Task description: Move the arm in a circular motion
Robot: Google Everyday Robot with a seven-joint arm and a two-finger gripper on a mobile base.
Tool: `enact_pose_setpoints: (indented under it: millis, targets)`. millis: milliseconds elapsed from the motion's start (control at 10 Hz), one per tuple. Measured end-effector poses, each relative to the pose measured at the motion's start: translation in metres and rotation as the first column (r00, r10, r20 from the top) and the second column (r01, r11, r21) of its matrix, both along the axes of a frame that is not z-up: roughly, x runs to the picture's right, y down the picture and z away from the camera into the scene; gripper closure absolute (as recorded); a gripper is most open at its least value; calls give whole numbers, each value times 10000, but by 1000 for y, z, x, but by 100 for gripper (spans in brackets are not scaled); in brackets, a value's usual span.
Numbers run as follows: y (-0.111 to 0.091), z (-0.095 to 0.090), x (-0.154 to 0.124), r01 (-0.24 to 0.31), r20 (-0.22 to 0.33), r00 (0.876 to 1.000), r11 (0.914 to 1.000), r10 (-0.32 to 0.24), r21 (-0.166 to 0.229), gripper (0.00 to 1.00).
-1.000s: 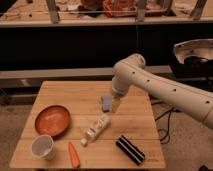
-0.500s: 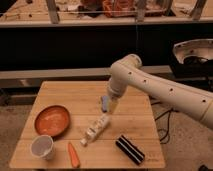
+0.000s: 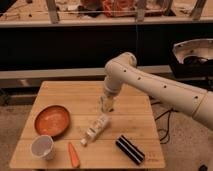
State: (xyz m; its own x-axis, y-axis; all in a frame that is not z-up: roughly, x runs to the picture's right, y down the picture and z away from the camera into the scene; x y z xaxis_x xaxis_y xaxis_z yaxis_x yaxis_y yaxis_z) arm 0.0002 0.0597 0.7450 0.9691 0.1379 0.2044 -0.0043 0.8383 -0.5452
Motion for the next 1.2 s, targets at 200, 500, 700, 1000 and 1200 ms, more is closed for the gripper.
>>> enact_pose_setpoints:
  millis: [200, 500, 700, 1000, 1200]
  targets:
    - [-2, 4, -10, 54, 59, 10000, 10000, -54, -31, 20]
    - [-7, 9, -10, -2, 41, 10000, 10000, 2, -42, 20]
    - [-6, 12, -14, 33, 99, 9999, 9999, -32, -113, 20]
    - [-1, 18, -4, -49, 84, 10000, 9998, 50, -198, 20]
    - [1, 20, -8, 0, 171, 9999, 9995, 5, -308, 20]
